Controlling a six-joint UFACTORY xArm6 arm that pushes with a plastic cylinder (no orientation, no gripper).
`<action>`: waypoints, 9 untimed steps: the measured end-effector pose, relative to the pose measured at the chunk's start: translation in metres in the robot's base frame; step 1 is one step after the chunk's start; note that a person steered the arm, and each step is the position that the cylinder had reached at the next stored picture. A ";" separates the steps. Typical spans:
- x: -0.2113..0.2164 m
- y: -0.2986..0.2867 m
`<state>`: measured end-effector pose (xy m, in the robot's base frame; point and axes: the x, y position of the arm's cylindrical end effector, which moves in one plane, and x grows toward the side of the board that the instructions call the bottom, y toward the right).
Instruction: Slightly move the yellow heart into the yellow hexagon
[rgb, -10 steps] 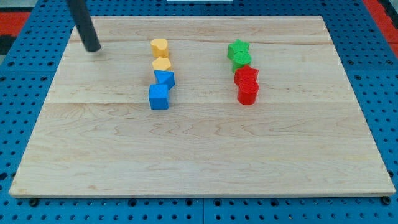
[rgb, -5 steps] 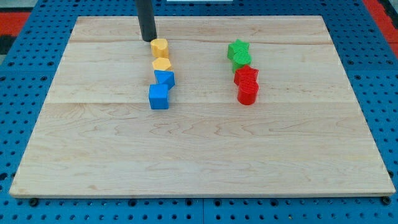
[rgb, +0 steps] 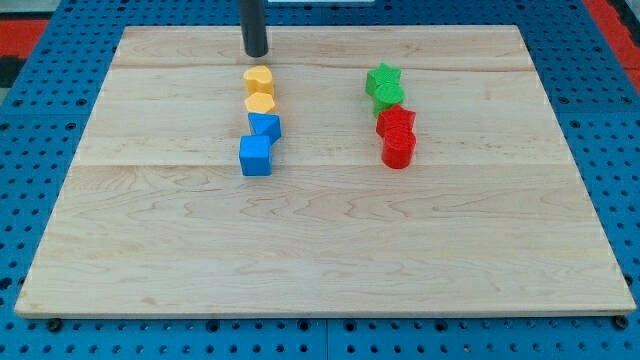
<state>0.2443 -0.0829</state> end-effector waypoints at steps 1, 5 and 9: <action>0.014 0.001; 0.033 0.001; 0.049 0.001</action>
